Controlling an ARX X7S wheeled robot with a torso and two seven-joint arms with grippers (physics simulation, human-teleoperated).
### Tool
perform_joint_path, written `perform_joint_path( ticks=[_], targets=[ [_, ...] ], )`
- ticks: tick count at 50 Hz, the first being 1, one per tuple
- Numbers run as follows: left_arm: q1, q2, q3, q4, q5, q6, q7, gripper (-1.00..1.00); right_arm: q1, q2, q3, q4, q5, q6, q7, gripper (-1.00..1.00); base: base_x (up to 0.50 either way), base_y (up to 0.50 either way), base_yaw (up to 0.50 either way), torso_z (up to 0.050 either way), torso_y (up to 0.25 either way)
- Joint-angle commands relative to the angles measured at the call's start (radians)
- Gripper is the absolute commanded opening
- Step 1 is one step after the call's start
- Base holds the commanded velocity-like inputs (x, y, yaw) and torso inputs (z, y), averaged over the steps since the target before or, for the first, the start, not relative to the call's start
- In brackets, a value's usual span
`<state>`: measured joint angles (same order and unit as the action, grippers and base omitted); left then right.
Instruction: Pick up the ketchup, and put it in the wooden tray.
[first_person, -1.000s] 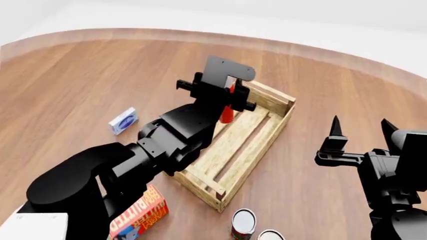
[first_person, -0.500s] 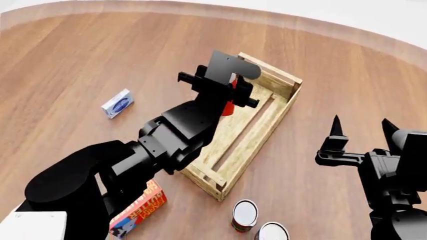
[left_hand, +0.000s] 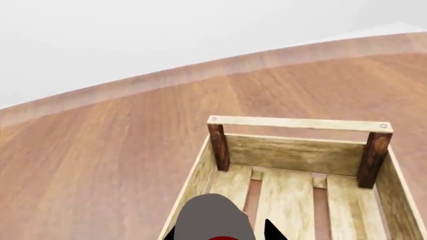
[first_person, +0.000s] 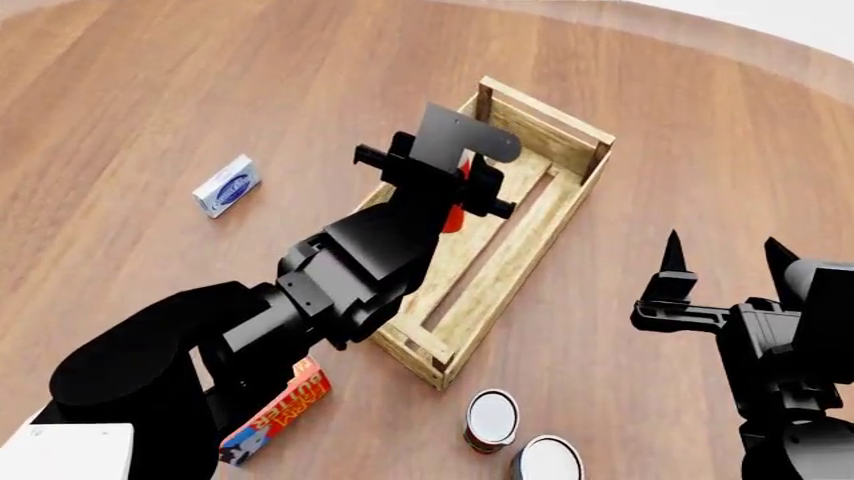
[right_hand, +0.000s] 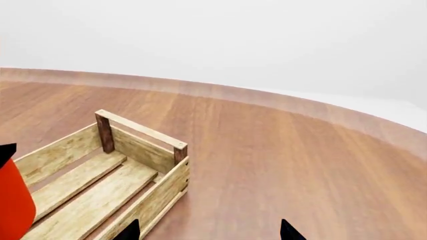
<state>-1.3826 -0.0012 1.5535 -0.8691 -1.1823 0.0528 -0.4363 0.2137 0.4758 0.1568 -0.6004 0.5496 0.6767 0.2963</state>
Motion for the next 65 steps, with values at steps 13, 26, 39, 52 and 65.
perform_joint_path(
  ticks=[13,26,39,52,65],
  targets=[
    [0.023,0.001,-0.009,-0.013,0.019,-0.006,-0.001,-1.0,0.0,0.0,0.001,0.001,0.006,-0.001,0.01,1.0,0.0,0.0,0.0,0.0,0.0],
    [0.045,0.001,-0.009,-0.015,0.013,-0.013,0.001,-1.0,0.002,0.001,0.002,-0.001,0.01,0.01,0.022,1.0,0.0,0.0,0.0,0.0,0.0],
    [0.055,0.001,-0.008,-0.016,0.005,-0.019,0.003,-1.0,0.003,0.006,-0.001,-0.002,0.013,0.019,0.03,1.0,0.0,0.0,0.0,0.0,0.0],
    [0.069,0.001,-0.008,-0.021,0.006,-0.022,0.007,-1.0,0.004,0.009,-0.003,-0.003,0.017,0.025,0.035,1.0,0.0,0.0,0.0,0.0,0.0],
    [0.079,0.001,-0.009,-0.019,0.014,-0.031,0.005,-1.0,0.005,0.01,-0.002,-0.004,0.023,0.031,0.042,1.0,0.0,0.0,0.0,0.0,0.0]
  ],
)
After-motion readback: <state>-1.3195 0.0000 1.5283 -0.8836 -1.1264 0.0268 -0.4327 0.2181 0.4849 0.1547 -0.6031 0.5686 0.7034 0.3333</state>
